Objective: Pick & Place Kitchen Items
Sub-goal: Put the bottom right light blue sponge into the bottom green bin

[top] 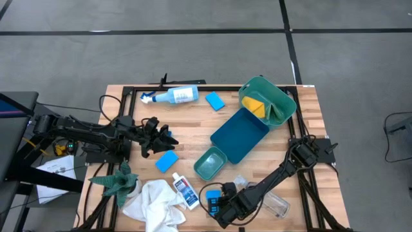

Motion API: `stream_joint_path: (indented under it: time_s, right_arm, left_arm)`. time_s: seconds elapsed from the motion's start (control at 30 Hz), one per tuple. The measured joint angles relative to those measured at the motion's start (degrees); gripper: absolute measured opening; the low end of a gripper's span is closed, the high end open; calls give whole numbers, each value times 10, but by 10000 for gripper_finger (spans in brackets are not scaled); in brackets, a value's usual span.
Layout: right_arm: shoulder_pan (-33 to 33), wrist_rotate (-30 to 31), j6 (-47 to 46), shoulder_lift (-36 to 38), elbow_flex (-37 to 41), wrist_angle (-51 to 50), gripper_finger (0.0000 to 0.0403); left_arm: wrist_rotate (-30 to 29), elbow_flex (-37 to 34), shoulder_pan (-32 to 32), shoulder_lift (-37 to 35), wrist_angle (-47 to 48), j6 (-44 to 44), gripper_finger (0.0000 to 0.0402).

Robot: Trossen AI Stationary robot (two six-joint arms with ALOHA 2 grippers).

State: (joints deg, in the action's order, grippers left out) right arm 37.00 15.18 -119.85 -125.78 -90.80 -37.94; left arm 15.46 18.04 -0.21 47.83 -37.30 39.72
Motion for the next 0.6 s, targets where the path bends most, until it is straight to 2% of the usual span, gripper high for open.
stream_joint_path:
  time_s: [0.23,0.6]
  right_arm:
    - [18,7,-17,-2,-8,11,3]
    - [54,95,-32,-2,-81,-14,1]
  left_arm:
    - [0,0,0,0,0,0,163]
    - [0,0,0,0,0,0,163]
